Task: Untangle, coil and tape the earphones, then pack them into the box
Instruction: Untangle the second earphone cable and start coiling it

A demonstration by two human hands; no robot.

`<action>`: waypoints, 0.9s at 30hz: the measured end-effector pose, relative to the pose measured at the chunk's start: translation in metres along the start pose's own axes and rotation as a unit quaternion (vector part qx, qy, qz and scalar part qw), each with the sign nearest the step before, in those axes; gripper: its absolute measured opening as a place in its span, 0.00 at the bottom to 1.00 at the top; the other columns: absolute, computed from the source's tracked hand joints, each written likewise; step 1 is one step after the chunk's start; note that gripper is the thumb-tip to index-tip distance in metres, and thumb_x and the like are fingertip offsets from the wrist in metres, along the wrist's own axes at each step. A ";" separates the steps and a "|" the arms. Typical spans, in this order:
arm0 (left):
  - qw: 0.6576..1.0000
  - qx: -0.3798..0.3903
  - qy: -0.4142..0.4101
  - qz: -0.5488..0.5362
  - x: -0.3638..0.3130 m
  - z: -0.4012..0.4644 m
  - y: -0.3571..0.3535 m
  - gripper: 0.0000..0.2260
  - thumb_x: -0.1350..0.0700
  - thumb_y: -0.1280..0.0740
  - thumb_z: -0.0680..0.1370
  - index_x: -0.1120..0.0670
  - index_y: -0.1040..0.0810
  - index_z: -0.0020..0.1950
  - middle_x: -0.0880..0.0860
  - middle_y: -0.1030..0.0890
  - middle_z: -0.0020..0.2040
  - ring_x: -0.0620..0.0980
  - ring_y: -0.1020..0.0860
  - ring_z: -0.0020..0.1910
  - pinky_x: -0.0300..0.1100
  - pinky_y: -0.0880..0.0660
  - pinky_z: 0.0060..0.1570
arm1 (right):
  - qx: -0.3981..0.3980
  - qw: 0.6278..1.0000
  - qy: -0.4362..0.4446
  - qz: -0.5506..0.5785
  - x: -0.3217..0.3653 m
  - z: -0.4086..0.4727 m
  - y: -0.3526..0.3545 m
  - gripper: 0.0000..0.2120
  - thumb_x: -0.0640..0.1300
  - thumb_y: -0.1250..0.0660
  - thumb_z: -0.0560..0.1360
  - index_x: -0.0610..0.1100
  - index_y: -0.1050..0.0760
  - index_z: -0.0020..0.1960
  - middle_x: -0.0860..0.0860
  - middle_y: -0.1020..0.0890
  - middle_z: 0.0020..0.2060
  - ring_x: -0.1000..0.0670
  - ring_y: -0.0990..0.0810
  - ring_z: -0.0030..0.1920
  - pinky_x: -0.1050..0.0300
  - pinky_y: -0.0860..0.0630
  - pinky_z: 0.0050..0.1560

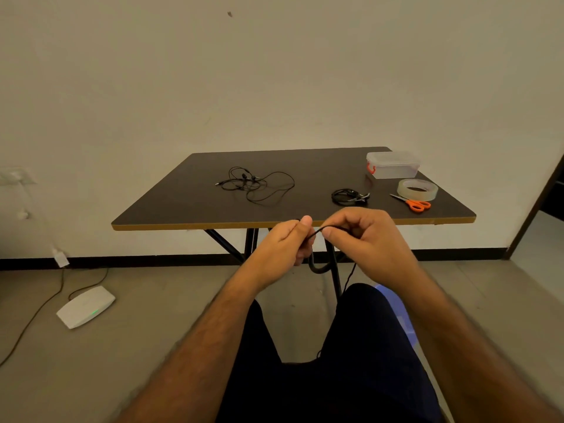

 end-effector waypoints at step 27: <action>0.974 0.088 0.033 -0.206 -0.009 -0.011 -0.021 0.19 0.41 0.43 0.78 0.51 0.34 0.34 0.48 0.39 0.28 0.44 0.44 0.25 0.34 0.45 0.23 | 0.014 0.948 -0.076 0.309 -0.022 0.010 -0.019 0.04 0.36 0.37 0.78 0.41 0.24 0.47 0.51 0.18 0.34 0.55 0.20 0.35 0.63 0.23 0.37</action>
Point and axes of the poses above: each hand's wrist, its own z-axis towards the middle knuckle, its own y-axis out of the back of the hand, x = y × z, the point moved 1 cm from there along z, towards the middle knuckle
